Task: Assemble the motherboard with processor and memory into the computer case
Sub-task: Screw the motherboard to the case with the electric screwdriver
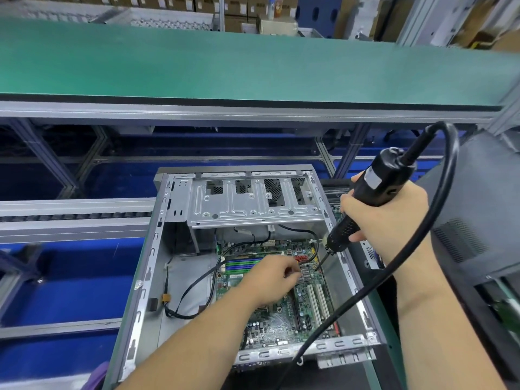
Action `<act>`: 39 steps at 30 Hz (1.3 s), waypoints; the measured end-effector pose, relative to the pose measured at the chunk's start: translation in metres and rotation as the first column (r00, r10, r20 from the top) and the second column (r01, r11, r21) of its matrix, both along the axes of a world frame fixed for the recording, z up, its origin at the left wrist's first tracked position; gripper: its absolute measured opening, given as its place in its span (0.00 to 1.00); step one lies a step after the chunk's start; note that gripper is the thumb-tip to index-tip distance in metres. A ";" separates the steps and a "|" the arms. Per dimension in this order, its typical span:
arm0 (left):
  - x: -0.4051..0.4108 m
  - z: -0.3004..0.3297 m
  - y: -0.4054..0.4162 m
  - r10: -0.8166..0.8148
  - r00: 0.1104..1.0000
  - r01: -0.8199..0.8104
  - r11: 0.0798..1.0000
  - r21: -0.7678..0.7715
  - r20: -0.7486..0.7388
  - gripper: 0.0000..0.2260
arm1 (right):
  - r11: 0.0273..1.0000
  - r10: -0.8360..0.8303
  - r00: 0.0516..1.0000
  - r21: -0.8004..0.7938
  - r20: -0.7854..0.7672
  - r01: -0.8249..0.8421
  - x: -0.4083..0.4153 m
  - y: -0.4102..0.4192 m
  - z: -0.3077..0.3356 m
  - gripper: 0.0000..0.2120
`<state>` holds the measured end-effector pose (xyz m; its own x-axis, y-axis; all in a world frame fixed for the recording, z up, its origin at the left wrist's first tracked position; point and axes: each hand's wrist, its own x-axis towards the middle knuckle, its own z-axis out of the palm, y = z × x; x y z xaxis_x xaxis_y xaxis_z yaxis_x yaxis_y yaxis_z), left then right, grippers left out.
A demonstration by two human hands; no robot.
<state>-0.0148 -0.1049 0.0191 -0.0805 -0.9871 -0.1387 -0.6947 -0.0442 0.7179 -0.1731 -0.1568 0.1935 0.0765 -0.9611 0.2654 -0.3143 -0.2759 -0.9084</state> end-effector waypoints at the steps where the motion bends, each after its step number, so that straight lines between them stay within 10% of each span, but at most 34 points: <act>1: -0.003 0.003 -0.001 0.042 0.998 -0.044 0.997 -0.068 -0.036 0.08 | 1.000 -0.002 1.000 -0.006 0.000 0.002 0.001 -0.001 -0.001 0.10; 13: -0.038 0.059 -0.015 0.027 0.838 -0.217 0.932 -0.289 -0.545 0.19 | 0.998 0.002 0.995 -0.066 -0.099 -0.009 0.003 -0.002 -0.005 0.14; 34: -0.027 0.061 -0.015 0.016 0.781 -0.136 0.980 -0.145 -0.624 0.18 | 0.999 0.040 0.992 -0.025 -0.123 -0.044 0.010 0.005 -0.010 0.11; 39: -0.009 0.039 -0.003 0.258 0.818 -0.291 0.956 0.016 -0.514 0.19 | 0.999 0.033 0.997 0.017 -0.072 -0.032 0.006 0.006 -0.009 0.13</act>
